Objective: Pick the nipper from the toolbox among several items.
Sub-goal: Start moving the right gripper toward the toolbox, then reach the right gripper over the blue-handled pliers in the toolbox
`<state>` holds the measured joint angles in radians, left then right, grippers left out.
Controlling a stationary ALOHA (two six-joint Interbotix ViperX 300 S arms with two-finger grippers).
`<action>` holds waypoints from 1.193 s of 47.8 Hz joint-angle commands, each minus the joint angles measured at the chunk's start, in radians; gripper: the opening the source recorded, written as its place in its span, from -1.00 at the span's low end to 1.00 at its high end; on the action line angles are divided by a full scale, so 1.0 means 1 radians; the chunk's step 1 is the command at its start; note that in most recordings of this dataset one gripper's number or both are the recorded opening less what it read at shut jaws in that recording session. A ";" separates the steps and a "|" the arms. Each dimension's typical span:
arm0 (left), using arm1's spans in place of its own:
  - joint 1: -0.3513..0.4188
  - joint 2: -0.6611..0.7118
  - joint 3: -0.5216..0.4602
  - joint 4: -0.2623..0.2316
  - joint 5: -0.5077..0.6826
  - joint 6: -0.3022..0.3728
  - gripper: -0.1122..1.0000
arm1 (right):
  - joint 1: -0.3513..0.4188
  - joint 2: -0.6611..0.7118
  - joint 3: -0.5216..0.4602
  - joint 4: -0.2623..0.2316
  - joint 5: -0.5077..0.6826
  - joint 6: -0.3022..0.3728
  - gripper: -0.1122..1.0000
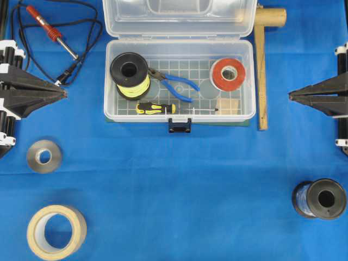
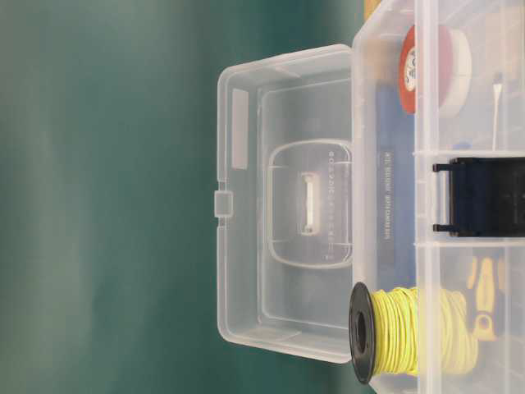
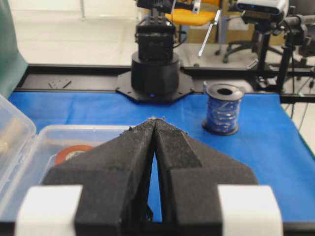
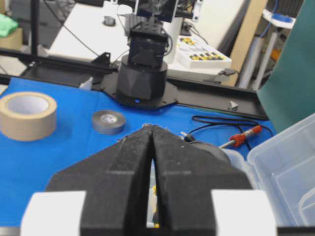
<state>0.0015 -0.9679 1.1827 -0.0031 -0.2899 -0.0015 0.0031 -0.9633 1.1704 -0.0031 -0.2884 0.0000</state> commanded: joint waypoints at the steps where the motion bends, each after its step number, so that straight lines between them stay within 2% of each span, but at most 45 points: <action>1: -0.002 0.005 -0.011 -0.026 0.002 0.014 -0.80 | -0.006 0.012 -0.018 0.005 0.009 0.014 -0.80; 13: -0.002 0.008 -0.011 -0.028 0.008 0.015 -0.80 | -0.029 0.083 -0.117 0.009 0.198 0.052 -0.80; 26: -0.002 0.021 -0.009 -0.031 0.008 0.012 -0.80 | -0.179 0.316 -0.316 0.009 0.376 0.060 -0.79; 31: -0.002 0.029 -0.008 -0.031 0.006 0.009 -0.80 | -0.212 0.433 -0.413 0.008 0.449 0.055 -0.78; 33: -0.002 0.032 -0.008 -0.031 0.003 0.009 -0.80 | -0.219 0.476 -0.448 0.006 0.485 0.054 -0.69; 45: -0.002 0.035 -0.006 -0.031 0.000 0.011 -0.80 | -0.255 0.750 -0.672 -0.012 0.716 0.049 0.55; 47: -0.002 0.035 -0.006 -0.031 0.003 0.011 -0.80 | -0.256 0.792 -0.709 -0.015 0.755 0.048 0.57; 53: 0.000 0.046 -0.005 -0.031 0.008 0.011 -0.80 | -0.268 0.911 -0.802 -0.020 0.833 0.048 0.36; 57: 0.000 0.052 -0.005 -0.031 0.008 0.011 -0.80 | -0.279 0.992 -0.847 -0.020 0.864 0.046 0.36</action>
<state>0.0015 -0.9296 1.1858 -0.0322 -0.2777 0.0092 -0.2638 -0.0215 0.3835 -0.0215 0.5522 0.0445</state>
